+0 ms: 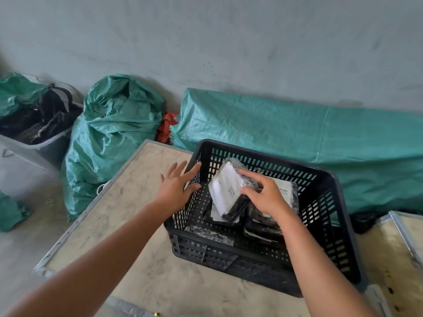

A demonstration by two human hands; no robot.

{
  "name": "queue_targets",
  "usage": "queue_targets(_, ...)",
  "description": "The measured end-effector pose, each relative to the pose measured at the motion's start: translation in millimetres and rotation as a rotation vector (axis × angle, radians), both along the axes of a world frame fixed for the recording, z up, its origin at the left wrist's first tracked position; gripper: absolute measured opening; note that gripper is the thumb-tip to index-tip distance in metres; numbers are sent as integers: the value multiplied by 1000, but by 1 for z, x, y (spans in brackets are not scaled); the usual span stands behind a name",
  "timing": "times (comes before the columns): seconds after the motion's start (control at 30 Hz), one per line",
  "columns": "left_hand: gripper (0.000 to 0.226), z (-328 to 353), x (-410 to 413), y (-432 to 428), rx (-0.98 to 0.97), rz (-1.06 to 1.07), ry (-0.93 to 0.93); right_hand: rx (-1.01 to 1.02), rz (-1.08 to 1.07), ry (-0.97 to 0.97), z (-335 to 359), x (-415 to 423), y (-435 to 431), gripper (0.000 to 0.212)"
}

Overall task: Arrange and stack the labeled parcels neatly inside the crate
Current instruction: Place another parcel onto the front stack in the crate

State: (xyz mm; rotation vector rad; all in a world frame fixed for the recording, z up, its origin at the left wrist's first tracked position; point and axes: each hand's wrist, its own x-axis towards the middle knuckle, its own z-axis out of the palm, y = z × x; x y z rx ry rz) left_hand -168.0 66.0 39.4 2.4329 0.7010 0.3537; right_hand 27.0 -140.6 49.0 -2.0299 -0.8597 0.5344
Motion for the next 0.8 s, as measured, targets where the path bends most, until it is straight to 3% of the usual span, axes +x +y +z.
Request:
queue_targets(0.17, 56, 23, 15, -20, -144, -141, -243, 96, 50, 73, 43, 24, -22, 46)
queue_targets(0.33, 39, 41, 34, -22, -458, -338, -320, 211, 128, 168, 87, 38, -30, 43)
queue_targets(0.47, 40, 55, 43, -19, -632, -498, -401, 265, 195, 221, 106, 42, -29, 43)
queue_targets(0.63, 48, 55, 57, -11, -800, -453, -372, 407, 33, 209, 101, 46, -20, 37)
queue_targets(0.8, 52, 29, 73, -9, -1018, -288, -371, 398, -32, 169, 71, 43, -13, 55)
